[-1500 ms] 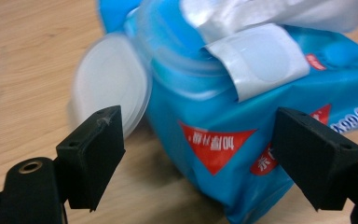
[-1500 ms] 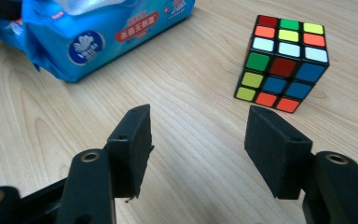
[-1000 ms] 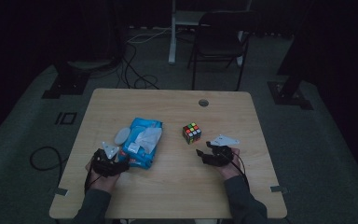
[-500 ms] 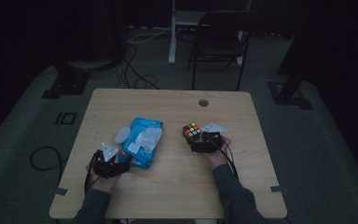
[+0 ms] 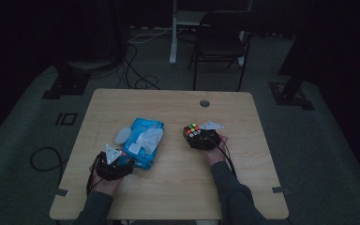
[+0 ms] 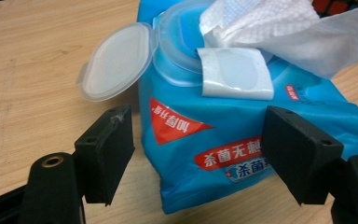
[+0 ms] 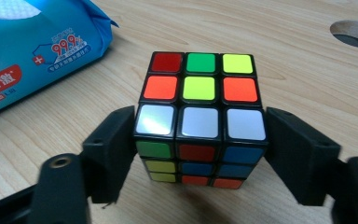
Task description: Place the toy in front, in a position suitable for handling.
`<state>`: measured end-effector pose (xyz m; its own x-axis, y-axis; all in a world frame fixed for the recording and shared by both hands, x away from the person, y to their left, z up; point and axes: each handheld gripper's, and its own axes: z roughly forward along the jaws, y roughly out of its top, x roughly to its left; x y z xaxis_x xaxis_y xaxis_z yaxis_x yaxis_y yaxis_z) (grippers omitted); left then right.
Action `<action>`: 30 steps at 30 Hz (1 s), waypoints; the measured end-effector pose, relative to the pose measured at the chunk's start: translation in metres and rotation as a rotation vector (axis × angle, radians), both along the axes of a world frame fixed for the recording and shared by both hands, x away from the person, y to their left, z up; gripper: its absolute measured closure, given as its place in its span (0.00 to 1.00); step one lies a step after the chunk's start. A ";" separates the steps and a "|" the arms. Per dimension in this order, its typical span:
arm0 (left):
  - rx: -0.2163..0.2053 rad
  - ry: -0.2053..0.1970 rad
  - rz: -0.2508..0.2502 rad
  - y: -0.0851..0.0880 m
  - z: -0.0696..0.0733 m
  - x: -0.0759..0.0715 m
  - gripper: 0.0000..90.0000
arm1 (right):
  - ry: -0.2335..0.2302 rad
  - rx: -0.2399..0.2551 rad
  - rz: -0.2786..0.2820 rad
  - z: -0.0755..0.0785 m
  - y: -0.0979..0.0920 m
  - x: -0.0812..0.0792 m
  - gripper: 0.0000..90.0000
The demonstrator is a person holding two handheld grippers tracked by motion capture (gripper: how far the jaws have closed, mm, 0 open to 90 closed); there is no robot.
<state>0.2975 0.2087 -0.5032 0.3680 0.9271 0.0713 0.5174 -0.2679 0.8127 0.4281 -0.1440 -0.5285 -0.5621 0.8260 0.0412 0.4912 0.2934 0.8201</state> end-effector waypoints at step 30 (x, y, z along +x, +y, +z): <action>-0.009 -0.002 -0.014 -0.002 0.000 -0.001 0.29 | -0.051 -0.027 0.078 0.002 -0.010 -0.021 0.38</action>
